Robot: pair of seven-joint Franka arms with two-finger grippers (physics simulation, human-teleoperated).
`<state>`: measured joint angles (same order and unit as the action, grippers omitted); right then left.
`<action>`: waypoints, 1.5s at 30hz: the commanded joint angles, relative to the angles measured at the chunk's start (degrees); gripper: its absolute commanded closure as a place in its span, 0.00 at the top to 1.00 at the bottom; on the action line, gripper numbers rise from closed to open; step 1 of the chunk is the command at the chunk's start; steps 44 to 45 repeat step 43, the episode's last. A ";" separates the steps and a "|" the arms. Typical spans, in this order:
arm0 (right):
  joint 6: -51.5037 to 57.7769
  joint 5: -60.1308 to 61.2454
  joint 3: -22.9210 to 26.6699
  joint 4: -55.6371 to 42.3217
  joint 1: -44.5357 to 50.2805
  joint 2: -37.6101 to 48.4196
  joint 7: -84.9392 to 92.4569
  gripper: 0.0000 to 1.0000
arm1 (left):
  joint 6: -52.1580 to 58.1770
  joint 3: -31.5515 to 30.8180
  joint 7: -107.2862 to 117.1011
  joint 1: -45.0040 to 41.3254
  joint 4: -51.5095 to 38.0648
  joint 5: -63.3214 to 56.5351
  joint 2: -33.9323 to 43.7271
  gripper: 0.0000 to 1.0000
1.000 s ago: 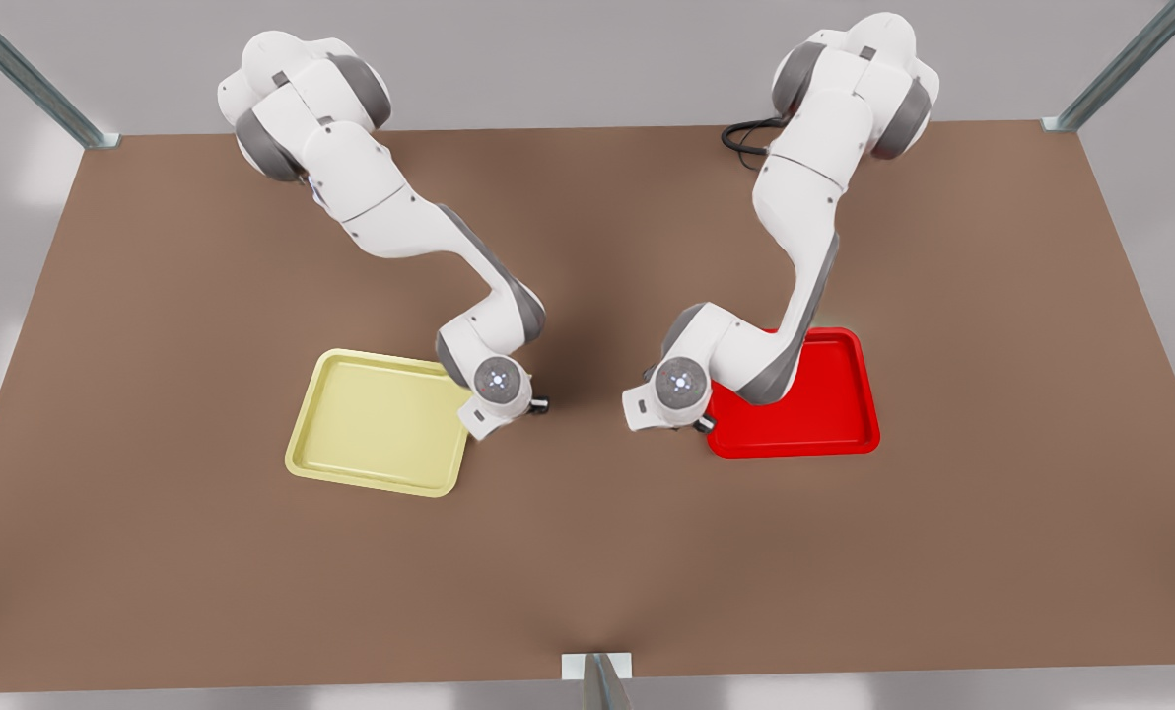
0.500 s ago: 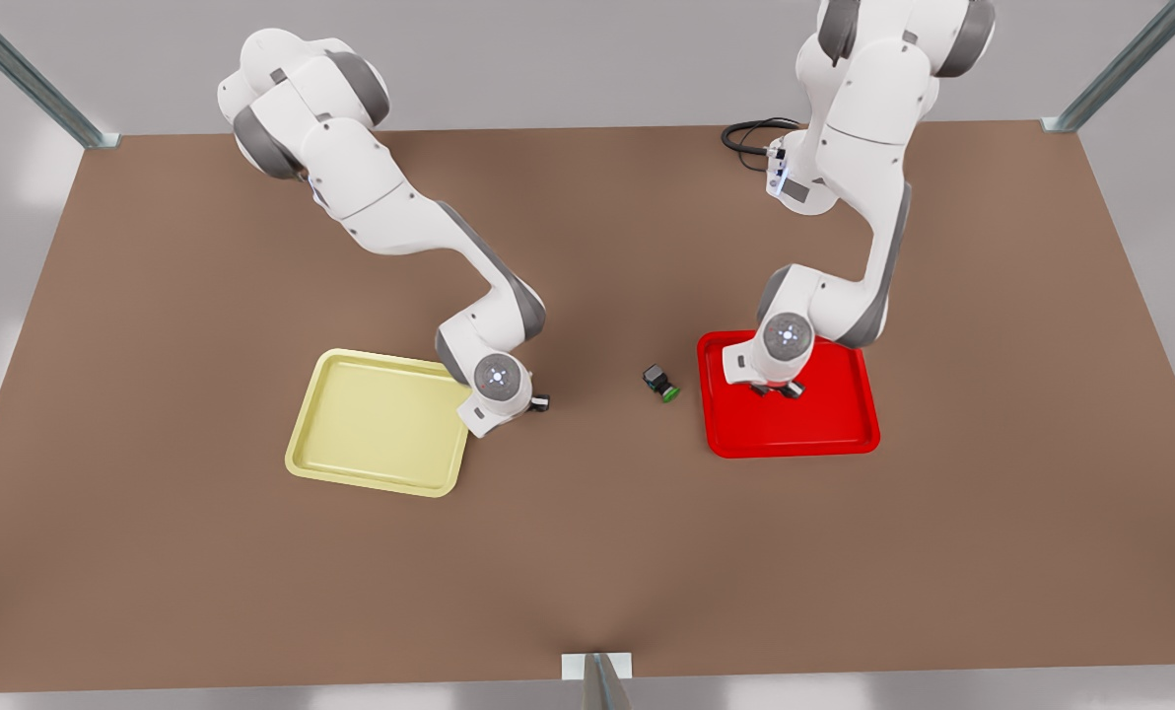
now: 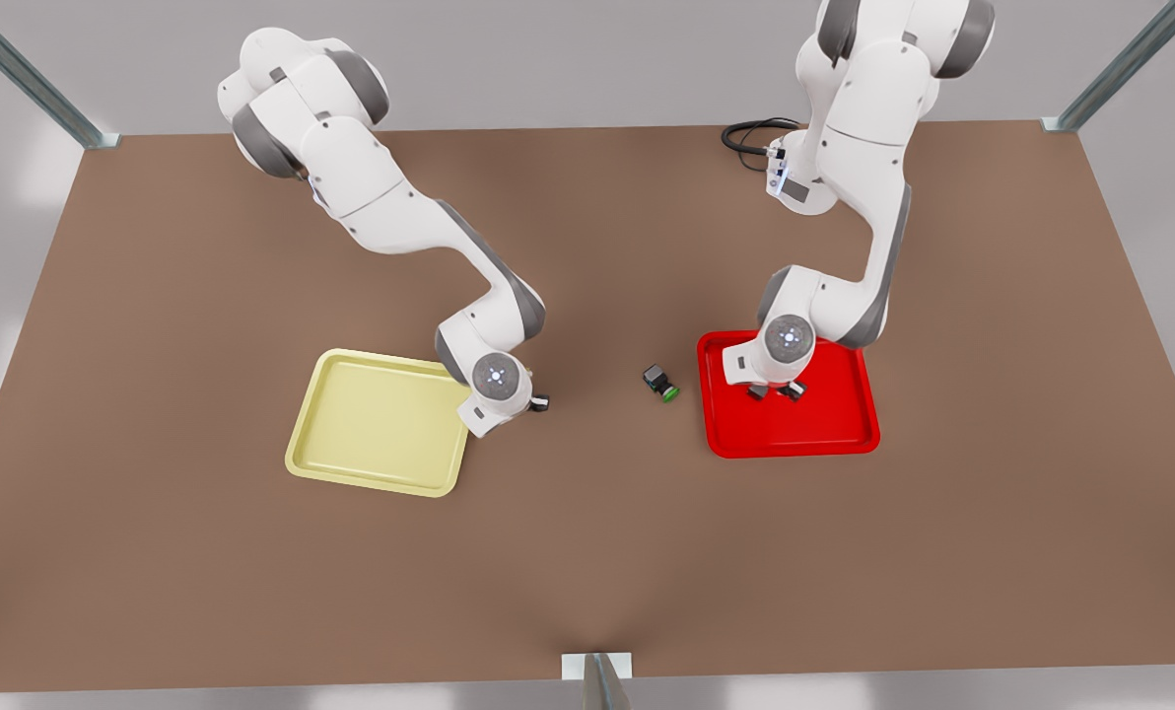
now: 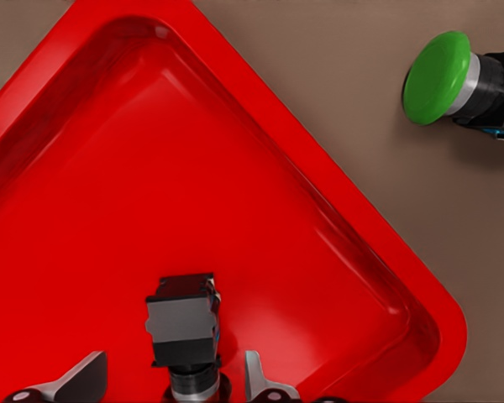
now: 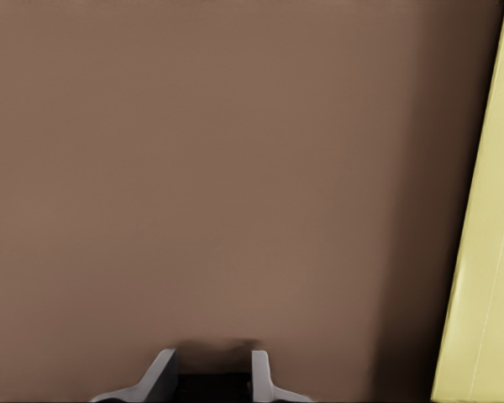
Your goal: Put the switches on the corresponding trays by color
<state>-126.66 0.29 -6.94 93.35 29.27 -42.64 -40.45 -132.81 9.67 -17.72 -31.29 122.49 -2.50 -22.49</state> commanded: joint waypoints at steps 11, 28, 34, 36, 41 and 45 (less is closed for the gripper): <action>1.95 -0.73 0.09 8.69 -5.09 12.05 1.43 0.52 | 20.75 3.69 21.58 0.17 -27.03 7.86 0.43 1.00; 0.45 -10.84 2.11 22.93 -12.48 20.75 6.70 1.00 | 31.65 -17.40 35.39 23.99 -45.67 -3.65 4.65 1.00; 17.41 -9.61 2.02 2.81 -13.62 31.13 12.67 1.00 | 32.62 -17.58 35.56 23.55 -45.67 -4.00 5.00 1.00; 27.08 -4.07 2.46 -2.91 -21.17 35.34 25.59 1.00 | 33.67 -17.58 35.56 23.55 -45.67 -4.00 5.09 1.00; 41.32 -1.00 12.66 -13.72 -24.43 36.49 46.17 1.00 | 33.67 -17.58 35.56 23.38 -45.67 -4.00 5.44 1.00; 41.32 -1.00 12.66 -13.72 -24.87 36.49 46.08 1.00 | 33.67 -17.58 35.56 23.38 -45.67 -4.00 5.44 1.00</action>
